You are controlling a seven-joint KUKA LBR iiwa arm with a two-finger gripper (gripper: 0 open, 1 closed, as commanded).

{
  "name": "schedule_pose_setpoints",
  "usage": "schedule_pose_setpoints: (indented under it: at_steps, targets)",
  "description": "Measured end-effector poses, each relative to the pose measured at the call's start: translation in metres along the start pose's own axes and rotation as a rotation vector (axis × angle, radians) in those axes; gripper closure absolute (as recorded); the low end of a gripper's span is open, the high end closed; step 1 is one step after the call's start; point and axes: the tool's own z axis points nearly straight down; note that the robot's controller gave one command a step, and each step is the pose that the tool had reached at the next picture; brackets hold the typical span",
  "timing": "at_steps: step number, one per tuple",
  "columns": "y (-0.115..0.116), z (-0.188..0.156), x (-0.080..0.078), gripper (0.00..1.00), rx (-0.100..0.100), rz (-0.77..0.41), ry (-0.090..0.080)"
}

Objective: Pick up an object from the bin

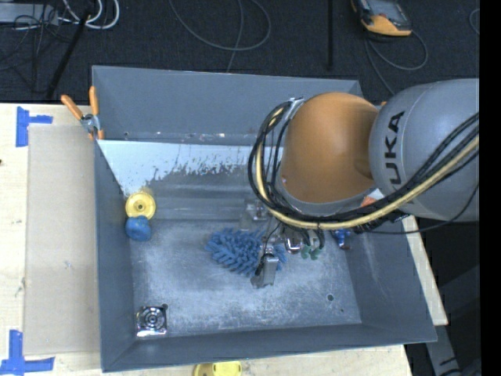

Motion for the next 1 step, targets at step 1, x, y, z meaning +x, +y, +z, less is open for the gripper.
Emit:
schedule_pose_setpoints:
  at_steps: [1]
  targets:
    - [-0.0005,-0.0046,-0.0014,0.0,-0.001,0.002,-0.008]
